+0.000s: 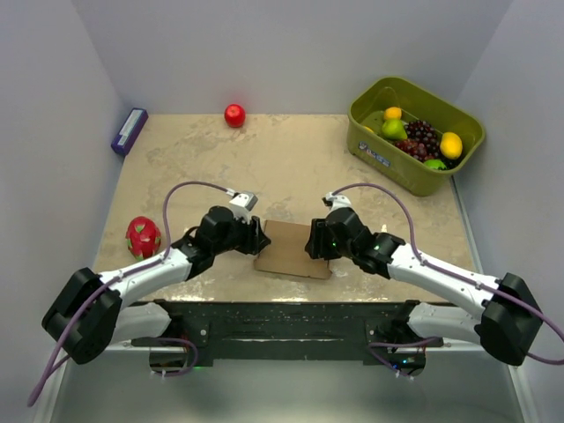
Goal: Fold the paper box
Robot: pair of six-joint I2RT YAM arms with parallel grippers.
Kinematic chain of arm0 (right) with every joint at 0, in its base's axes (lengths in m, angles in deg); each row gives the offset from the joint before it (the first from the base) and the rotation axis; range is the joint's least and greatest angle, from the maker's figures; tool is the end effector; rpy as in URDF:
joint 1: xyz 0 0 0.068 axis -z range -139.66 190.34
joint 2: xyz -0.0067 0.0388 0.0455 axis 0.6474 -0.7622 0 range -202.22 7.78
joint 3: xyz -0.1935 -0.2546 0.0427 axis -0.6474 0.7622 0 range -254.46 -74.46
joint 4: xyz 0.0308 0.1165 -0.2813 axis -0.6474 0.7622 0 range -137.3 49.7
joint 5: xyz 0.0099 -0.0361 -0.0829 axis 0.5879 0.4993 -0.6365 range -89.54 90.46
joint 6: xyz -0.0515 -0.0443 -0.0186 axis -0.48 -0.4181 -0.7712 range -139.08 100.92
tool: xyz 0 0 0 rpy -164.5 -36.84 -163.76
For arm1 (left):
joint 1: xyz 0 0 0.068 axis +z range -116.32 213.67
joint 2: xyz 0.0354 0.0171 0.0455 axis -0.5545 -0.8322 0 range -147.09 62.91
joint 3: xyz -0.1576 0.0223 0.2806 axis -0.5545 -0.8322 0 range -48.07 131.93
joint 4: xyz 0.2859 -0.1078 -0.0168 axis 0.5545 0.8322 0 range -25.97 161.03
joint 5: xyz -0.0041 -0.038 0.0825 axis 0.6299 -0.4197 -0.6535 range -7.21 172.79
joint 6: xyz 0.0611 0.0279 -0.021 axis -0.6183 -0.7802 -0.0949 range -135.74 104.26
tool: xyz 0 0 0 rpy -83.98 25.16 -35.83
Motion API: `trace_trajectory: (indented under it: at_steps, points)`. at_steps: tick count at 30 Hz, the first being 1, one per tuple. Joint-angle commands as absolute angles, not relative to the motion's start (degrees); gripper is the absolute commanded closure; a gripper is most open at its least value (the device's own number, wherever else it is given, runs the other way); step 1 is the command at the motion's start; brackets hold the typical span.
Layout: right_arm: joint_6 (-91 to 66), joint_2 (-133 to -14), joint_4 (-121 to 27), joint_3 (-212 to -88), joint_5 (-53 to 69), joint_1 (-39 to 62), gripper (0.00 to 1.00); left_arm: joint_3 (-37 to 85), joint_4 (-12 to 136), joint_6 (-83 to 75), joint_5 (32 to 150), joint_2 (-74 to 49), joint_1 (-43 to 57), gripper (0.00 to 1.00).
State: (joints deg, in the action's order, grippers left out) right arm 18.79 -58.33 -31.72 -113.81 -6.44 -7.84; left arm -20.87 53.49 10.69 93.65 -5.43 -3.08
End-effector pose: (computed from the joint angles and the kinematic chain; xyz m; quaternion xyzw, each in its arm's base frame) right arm 0.1899 0.2020 0.2354 -0.0579 0.9116 0.2350 0.3324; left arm 0.2142 -0.1736 0.1931 0.1244 0.8570 -0.3284 0.3771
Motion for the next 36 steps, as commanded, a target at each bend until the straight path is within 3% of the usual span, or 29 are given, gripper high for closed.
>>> trace_trajectory:
  at_steps: [1, 5, 36]
  points:
    - [16.25, -56.3, -22.96, -116.65, -14.03, -7.2, 0.51, -18.98, 59.36, 7.55, 86.32, -5.91, -2.8, 0.54]
    - [15.81, -56.21, -20.75, -115.42, -16.86, -6.94, 0.53, -19.68, 59.73, 7.11, 84.2, -6.44, -2.8, 0.55]
    - [15.72, -66.67, -32.35, -107.33, -6.15, -2.81, 0.59, -22.32, 55.07, 7.02, 85.61, -14.35, -2.89, 0.57]
